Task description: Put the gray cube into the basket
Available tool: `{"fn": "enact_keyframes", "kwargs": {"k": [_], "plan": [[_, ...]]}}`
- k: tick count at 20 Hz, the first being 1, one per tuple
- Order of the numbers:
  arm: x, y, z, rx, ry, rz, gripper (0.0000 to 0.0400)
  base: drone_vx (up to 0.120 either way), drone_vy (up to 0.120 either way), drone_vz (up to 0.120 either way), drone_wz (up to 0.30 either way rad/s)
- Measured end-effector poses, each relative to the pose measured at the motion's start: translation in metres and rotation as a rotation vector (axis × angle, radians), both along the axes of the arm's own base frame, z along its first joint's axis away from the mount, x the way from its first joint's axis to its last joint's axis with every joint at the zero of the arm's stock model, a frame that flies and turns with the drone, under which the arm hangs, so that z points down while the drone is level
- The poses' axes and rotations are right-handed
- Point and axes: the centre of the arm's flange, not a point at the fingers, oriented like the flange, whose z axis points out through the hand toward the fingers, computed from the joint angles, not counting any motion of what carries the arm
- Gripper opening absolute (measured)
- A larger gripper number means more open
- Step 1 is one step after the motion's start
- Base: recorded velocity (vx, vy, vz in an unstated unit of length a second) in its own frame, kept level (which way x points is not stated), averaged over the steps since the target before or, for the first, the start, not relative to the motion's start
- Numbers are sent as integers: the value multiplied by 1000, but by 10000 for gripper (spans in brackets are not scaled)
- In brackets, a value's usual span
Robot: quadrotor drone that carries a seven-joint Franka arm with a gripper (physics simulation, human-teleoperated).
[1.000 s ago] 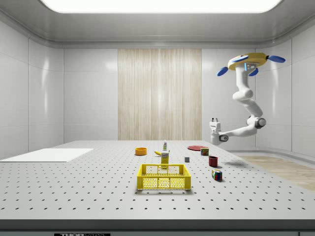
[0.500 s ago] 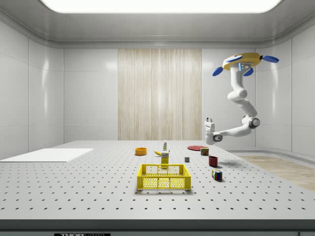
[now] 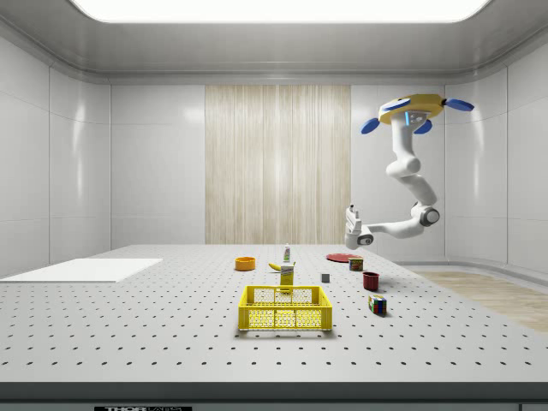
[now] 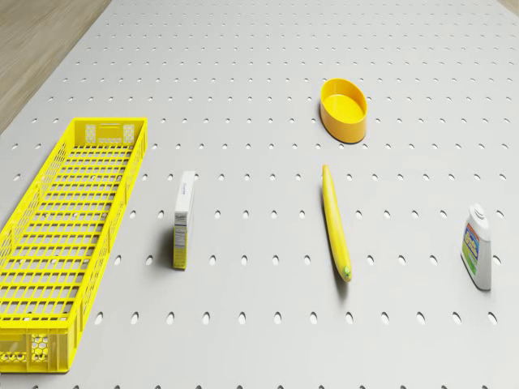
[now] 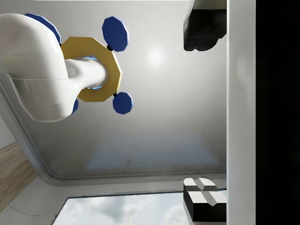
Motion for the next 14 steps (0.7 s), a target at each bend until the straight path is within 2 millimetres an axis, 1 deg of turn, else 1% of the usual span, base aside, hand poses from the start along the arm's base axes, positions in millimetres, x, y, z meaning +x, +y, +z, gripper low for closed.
{"fn": "enact_keyframes", "kwargs": {"k": [2, 4, 6, 8, 9, 11, 12, 14], "plan": [[0, 15, -10, -187, -1, -6, 400, 120, 0, -100, 0], [1, 32, -28, -431, -1, -14, 400, 120, 0, -120, 0], [1, 46, -54, -731, -1, -24, 400, 120, 0, -120, 0], [3, 52, -88, -1070, -1, -36, 400, 120, 0, -120, 0], [3, 50, -105, -1244, -1, -42, 400, 120, 0, -120, 0], [4, 39, -136, -1575, 0, -55, 400, 120, 0, -120, 0], [5, 31, -148, -1724, 0, -60, 400, 120, 0, -120, 0], [5, 13, -166, -1978, 1, -69, 400, 120, 0, -120, 0]]}}
